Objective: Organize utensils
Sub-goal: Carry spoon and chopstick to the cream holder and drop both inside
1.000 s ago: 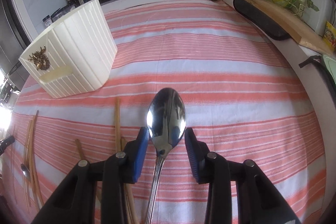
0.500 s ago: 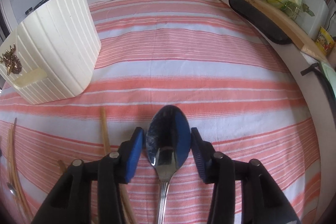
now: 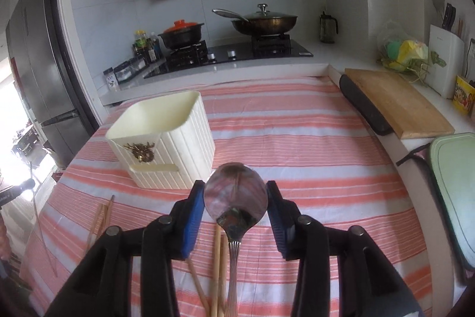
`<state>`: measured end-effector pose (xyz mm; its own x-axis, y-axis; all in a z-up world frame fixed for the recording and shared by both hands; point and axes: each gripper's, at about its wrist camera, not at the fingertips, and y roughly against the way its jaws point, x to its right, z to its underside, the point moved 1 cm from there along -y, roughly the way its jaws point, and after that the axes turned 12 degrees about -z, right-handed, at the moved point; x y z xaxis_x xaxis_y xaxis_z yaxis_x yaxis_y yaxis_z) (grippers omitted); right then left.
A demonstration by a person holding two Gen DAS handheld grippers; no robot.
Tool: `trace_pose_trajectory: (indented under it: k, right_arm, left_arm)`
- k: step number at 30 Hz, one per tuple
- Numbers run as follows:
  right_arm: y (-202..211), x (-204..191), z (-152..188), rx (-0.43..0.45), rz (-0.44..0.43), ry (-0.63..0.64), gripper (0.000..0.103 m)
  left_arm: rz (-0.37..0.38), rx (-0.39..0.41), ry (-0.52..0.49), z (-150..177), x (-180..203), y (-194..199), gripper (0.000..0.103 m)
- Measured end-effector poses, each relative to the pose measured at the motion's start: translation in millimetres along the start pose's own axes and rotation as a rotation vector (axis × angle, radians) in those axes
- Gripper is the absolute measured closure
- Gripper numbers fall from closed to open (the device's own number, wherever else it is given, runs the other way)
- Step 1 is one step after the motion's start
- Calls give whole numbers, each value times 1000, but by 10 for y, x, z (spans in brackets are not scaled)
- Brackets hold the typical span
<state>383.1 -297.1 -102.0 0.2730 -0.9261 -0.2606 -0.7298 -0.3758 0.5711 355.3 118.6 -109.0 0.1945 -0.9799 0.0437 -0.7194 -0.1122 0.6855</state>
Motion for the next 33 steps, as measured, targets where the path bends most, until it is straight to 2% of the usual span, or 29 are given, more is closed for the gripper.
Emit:
trace_pose_trajectory:
  k: [4,12,16,21,25,28,31,33]
  right_arm:
    - [196,-166,-57,49,-26,24,62]
    - [347,-322,-302,103,-47,52,62]
    - [352,-410,-613,106,-63,74,62]
    - [327,-589,-1148,127,-104,107,62]
    - [202,-750,-1555,157,-123,136,62]
    - [23,-859,-1758,179,-127,157,62]
    - [-214,-912,-1847,195,-125,173,62]
    - [-409,-916,-1824,191,-122,180,62]
  left_arm:
    - [40,17,40,-86,-17,109,99]
    - [80,48,26,-274,185,267,99]
    - [122,68,-6,-608,364,391,99]
    - [183,135,-24,-1228,666,563,99]
    - [189,240,-57,-1662,1003,659,99]
    - [208,296,-70,-1864,1258,603,99]
    - [196,325,-78,-1954,1485,406,99]
    - [183,314,-84,-1942,1603,194,99]
